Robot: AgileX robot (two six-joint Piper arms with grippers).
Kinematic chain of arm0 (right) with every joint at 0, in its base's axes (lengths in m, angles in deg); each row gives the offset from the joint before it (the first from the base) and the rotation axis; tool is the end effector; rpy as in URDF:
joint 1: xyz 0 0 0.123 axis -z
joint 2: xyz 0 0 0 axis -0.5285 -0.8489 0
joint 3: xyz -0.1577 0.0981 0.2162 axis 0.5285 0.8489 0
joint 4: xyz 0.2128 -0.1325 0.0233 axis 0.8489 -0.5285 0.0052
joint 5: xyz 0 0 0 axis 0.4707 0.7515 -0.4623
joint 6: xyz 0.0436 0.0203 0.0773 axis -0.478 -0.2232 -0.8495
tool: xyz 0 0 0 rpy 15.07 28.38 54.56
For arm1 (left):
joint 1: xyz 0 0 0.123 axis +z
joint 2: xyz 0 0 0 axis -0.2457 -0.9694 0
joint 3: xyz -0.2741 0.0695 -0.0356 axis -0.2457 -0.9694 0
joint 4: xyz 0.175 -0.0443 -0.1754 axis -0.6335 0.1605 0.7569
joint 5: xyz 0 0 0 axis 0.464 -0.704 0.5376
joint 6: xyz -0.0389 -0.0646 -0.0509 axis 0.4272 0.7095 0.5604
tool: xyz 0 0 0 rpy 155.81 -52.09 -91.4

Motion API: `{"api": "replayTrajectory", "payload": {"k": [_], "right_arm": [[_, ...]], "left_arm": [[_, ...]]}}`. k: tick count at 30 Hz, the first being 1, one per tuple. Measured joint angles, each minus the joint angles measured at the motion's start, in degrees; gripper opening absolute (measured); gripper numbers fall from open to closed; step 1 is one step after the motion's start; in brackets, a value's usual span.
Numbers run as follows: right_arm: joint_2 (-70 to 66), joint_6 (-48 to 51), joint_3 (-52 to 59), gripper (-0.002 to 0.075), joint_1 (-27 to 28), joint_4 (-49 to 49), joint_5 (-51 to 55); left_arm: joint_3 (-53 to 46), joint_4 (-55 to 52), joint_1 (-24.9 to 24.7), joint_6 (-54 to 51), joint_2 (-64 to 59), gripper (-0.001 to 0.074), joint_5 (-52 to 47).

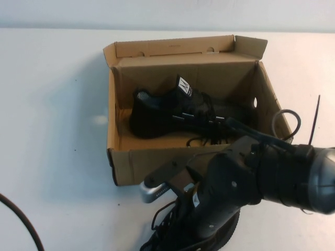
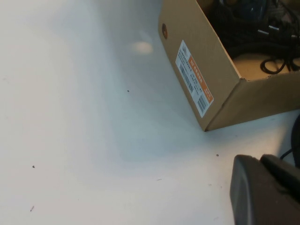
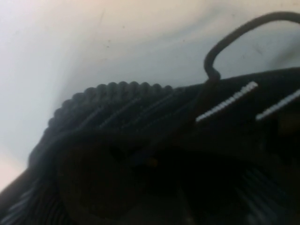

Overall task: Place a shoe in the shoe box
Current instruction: Pick up the shoe from the table

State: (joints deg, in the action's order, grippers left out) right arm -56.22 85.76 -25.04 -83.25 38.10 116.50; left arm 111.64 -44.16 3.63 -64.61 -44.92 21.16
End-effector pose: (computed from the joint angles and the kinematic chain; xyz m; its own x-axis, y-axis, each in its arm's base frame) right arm 0.1959 0.2633 0.2009 -0.7154 -0.6502 -0.2557 -0.6948 0.7006 0.1625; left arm 0.0764 -0.0287 0.3420 -0.5692 0.1010 -0.8160 0.3035 0.9482 -0.0943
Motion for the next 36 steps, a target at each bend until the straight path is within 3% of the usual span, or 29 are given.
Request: {"api": "replayTrajectory", "payload": {"k": [4,7,9,36], "right_arm": [[-1.46,-0.20,-0.14,0.0350,0.00,-1.37,0.41],[-1.87,-0.20,-0.34,0.0121,0.00,-1.61,0.94],[-1.87,-0.20,-0.49,0.0055,-0.14,-1.61,1.18],[3.87,0.82,-9.20,0.0034,-0.14,-2.87,17.16]], "left_arm": [[0.00,0.00,0.00,0.00,0.00,-0.0001,0.00],[0.00,0.00,0.00,0.00,0.00,0.0003,0.00],[0.00,0.00,0.00,0.00,0.00,0.0001,0.00],[0.00,0.00,0.00,0.00,0.00,-0.0001,0.00]]}}
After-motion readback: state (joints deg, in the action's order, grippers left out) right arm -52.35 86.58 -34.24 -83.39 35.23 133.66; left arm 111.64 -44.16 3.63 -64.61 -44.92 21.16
